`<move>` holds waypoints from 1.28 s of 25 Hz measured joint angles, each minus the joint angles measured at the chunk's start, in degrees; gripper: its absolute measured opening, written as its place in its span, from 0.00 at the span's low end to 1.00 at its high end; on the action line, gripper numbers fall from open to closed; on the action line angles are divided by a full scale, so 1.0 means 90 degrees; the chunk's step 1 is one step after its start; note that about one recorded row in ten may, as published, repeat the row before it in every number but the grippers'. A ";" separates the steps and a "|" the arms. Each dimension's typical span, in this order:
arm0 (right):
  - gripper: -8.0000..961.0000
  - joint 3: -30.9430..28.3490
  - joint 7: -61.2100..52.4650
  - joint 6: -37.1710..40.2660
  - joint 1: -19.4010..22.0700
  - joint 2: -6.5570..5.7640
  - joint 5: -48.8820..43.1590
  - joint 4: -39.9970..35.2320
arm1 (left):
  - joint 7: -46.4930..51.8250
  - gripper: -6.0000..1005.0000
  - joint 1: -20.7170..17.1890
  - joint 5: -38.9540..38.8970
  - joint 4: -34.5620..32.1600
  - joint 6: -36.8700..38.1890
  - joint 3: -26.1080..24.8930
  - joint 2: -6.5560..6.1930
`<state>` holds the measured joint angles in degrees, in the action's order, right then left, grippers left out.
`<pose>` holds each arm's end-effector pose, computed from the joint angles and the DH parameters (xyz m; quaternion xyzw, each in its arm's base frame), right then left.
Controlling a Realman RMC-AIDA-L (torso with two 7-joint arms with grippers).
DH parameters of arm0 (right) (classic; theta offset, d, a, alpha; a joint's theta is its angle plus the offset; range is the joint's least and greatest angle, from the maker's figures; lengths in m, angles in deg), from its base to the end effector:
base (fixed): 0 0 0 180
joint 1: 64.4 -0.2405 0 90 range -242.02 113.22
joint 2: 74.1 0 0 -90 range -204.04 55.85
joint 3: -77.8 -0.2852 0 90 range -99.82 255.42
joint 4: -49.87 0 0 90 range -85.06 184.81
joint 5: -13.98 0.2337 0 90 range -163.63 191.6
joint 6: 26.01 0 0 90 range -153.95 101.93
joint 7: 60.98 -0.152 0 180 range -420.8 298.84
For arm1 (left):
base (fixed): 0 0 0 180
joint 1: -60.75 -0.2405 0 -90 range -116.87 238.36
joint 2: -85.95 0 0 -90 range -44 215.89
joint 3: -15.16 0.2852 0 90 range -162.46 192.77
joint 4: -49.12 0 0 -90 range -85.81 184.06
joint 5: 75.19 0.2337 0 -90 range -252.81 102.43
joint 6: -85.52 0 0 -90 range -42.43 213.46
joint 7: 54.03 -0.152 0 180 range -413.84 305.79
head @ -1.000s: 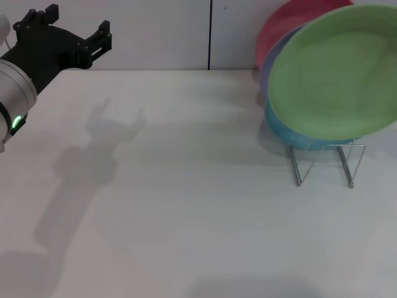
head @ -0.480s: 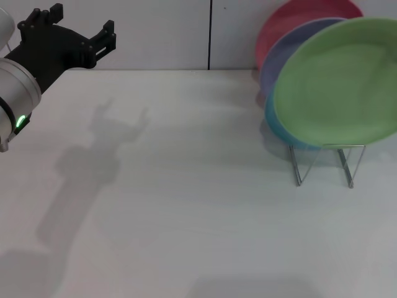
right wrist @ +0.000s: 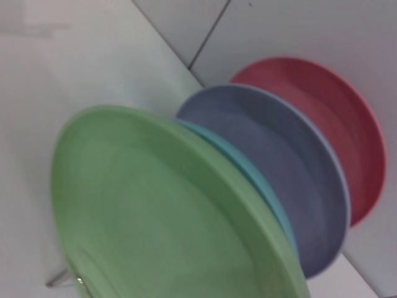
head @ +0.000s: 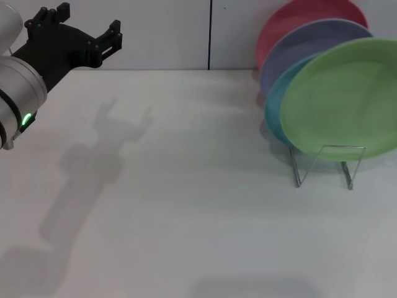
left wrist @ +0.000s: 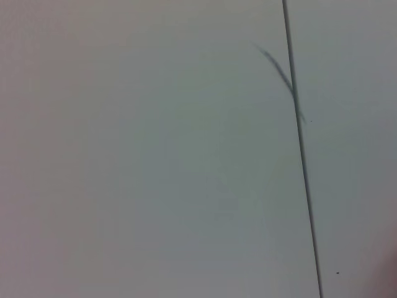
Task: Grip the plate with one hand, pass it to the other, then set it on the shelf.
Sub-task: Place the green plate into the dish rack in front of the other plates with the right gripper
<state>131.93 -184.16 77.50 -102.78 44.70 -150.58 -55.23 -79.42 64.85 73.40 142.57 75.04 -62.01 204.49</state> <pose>0.1642 0.3956 0.1511 -0.8896 0.1682 -0.2018 0.3735 -0.1765 0.3847 0.0168 -0.7911 -0.1854 -0.2111 0.5434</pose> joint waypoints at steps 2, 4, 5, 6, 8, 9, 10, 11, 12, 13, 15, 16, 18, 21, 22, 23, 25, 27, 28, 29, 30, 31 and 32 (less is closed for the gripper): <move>0.08 0.0026 0.0000 -0.0115 0.0057 0.0008 -0.0038 0.0000 | 0.0000 0.86 0.0001 -0.0001 -0.0001 0.0000 0.0000 -0.0002; 0.08 0.0043 0.0000 -0.0203 0.0102 0.0016 -0.0063 -0.0001 | 0.0000 0.86 0.0002 -0.0003 -0.0002 0.0000 0.0000 -0.0007; 0.08 0.0067 -0.0005 -0.0218 0.0116 0.0016 -0.0067 -0.0001 | 0.0000 0.86 0.0002 -0.0004 -0.0002 0.0000 0.0000 -0.0007; 0.09 0.0093 -0.0026 -0.0222 0.0125 0.0016 -0.0071 -0.0001 | 0.0000 0.86 0.0005 -0.0005 0.0000 -0.0002 0.0000 -0.0007; 0.11 0.0267 -0.0119 -0.0203 0.0147 0.0029 -0.0093 0.0014 | 0.0000 0.86 0.0023 -0.0007 0.0011 -0.0009 0.0000 -0.0013; 0.12 0.0267 -0.0119 -0.0203 0.0147 0.0029 -0.0093 0.0014 | 0.0000 0.86 0.0023 -0.0007 0.0011 -0.0009 0.0000 -0.0013; 0.13 0.0333 -0.0136 -0.0202 0.0160 0.0036 -0.0096 0.0019 | 0.0000 0.86 0.0023 -0.0007 0.0011 -0.0009 0.0000 -0.0013; 0.14 0.0383 -0.0140 -0.0200 0.0167 0.0040 -0.0097 0.0022 | 0.0000 0.86 0.0029 -0.0007 0.0014 -0.0009 0.0000 -0.0016; 0.14 0.0426 -0.0154 -0.0200 0.0173 0.0042 -0.0106 0.0023 | 0.0000 0.86 0.0029 -0.0007 0.0014 -0.0009 0.0000 -0.0016; 0.15 0.0495 -0.0196 -0.0196 0.0175 0.0043 -0.0138 0.0031 | 0.0000 0.86 0.0041 -0.0007 0.0018 -0.0010 0.0000 -0.0019; 0.26 0.0534 -0.0226 -0.0194 0.0175 0.0043 -0.0163 0.0033 | 0.0000 0.86 0.0064 -0.0007 0.0004 -0.0013 -0.0011 -0.0018; 0.31 0.0566 -0.0256 -0.0192 0.0174 0.0043 -0.0187 0.0033 | 0.0000 0.86 0.0064 -0.0007 0.0004 -0.0013 -0.0011 -0.0018; 0.41 0.0588 -0.0330 -0.0142 0.0154 0.0043 -0.0206 -0.0012 | 0.0000 0.86 0.0066 -0.0007 -0.0003 -0.0015 -0.0013 -0.0018; 0.48 0.0581 -0.0470 0.0033 0.0118 0.0043 -0.0083 -0.0327 | 0.0000 0.86 0.0086 -0.0007 -0.0013 -0.0019 -0.0039 -0.0024; 0.50 0.0581 -0.0470 0.0033 0.0118 0.0043 -0.0083 -0.0327 | 0.0000 0.86 0.0086 -0.0007 -0.0013 -0.0019 -0.0039 -0.0024; 0.53 0.0591 -0.0534 0.0047 0.0118 0.0044 -0.0006 -0.0427 | 0.0000 0.86 0.0092 -0.0007 -0.0013 -0.0019 -0.0041 -0.0025; 0.57 0.0581 -0.0574 0.0048 0.0117 0.0046 0.0051 -0.0451 | -0.0003 0.86 0.0099 -0.0007 -0.0013 -0.0019 -0.0041 -0.0026; 0.62 0.0527 -0.0670 0.0049 0.0112 0.0047 0.0235 -0.0533 | -0.0011 0.86 0.0101 -0.0006 -0.0013 -0.0019 -0.0041 -0.0027; 0.65 0.0450 -0.0721 0.0048 0.0117 0.0047 0.0445 -0.0690 | -0.0031 0.86 0.0103 -0.0006 -0.0013 -0.0018 -0.0041 -0.0027; 0.65 0.0450 -0.0721 0.0048 0.0117 0.0047 0.0445 -0.0690 | -0.0040 0.86 0.0108 -0.0006 -0.0013 -0.0019 -0.0040 -0.0028; 0.66 0.0403 -0.0735 0.0048 0.0126 0.0047 0.0554 -0.0775 | -0.0044 0.86 0.0110 -0.0006 -0.0012 -0.0019 -0.0039 -0.0029; 0.66 0.0316 -0.0770 0.0050 0.0145 0.0047 0.0786 -0.0926 | -0.0053 0.86 0.0116 -0.0004 -0.0002 -0.0018 -0.0036 -0.0033; 0.67 0.0316 -0.0770 0.0050 0.0145 0.0047 0.0786 -0.0926 | -0.0053 0.86 0.0116 -0.0004 -0.0002 -0.0018 -0.0036 -0.0033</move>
<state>134.77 -191.09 77.96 -101.48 45.12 -143.51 -63.56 -79.90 65.89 73.36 142.55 74.88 -62.34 204.19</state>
